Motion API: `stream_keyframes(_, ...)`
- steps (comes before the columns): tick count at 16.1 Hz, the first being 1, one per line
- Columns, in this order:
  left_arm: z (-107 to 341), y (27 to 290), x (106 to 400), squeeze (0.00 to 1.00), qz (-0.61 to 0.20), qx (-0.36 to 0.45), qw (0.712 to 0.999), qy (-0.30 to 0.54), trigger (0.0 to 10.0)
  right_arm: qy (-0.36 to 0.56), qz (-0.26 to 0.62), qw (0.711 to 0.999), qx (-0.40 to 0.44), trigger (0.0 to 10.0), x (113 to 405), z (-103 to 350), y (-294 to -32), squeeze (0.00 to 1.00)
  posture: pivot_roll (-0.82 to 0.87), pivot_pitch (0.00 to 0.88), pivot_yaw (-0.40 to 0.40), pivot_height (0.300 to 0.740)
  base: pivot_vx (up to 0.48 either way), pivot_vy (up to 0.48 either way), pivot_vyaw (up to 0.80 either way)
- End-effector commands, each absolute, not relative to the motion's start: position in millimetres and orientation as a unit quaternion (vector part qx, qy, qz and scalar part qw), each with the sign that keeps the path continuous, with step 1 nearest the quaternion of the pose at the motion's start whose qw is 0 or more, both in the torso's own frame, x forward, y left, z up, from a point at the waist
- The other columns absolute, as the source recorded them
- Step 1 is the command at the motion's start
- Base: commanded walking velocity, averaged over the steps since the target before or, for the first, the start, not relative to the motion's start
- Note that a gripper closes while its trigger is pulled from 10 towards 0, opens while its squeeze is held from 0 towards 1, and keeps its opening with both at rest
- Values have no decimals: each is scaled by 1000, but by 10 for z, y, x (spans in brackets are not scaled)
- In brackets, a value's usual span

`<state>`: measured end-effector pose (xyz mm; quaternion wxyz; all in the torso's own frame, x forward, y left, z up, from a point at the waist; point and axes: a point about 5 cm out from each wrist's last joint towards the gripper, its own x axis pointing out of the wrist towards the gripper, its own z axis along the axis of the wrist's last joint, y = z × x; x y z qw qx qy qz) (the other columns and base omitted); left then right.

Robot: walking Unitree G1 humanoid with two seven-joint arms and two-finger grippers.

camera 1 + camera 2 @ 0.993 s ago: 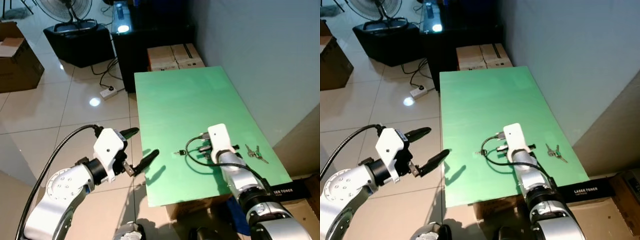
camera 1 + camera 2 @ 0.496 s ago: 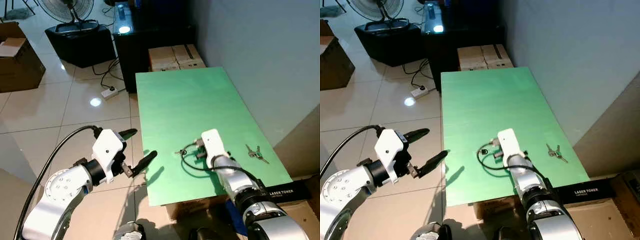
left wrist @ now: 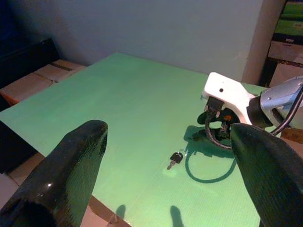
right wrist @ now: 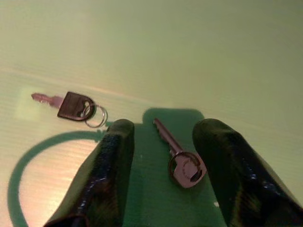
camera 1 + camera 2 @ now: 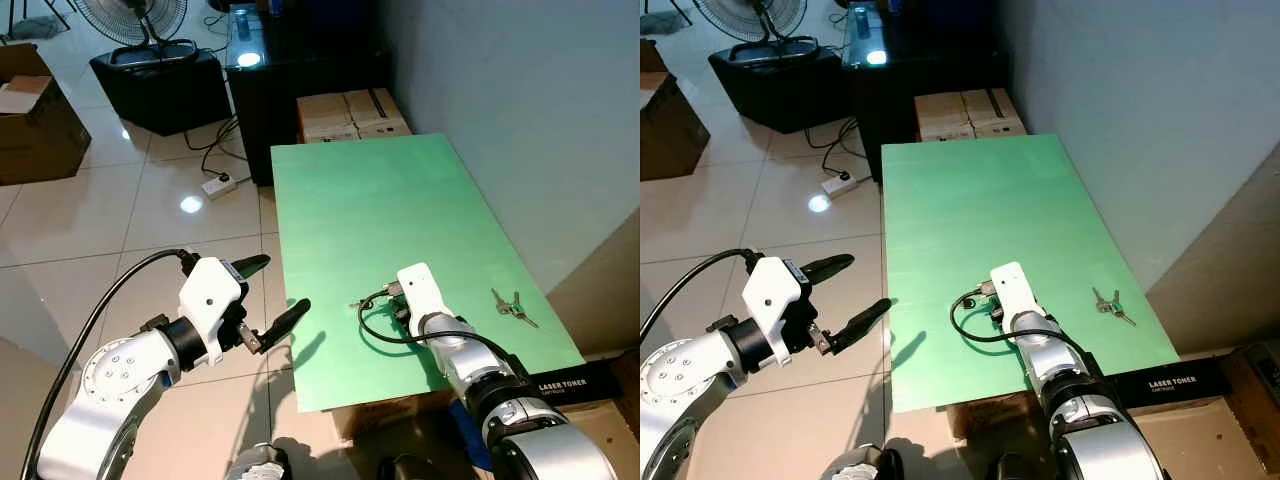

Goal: Hang keys on a hook

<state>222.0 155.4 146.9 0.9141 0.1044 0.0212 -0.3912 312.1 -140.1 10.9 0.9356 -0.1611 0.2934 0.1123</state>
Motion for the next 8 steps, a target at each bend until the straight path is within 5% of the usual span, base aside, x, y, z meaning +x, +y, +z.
stream_keyframes(1,1487,1573,2193,0,-390,108,914,23,10000,306,115,930,-166,10000,3111,88,-1395,1000,131,115,50,740,0,0,0)
stream_keyframes(2,1485,1574,2186,0,-391,108,914,24,10000,313,112,926,-180,10000,3103,73,-1410,1000,130,114,50,740,0,0,0)
stream_keyframes(3,1485,1571,2183,0,-394,107,913,24,10000,320,108,923,-187,10000,3097,60,-1431,8,130,114,50,740,0,0,0)
stream_keyframes(8,1487,1529,2136,0,-417,97,903,30,10000,340,90,924,-152,10000,3071,19,-1497,0,134,110,50,740,0,0,0)
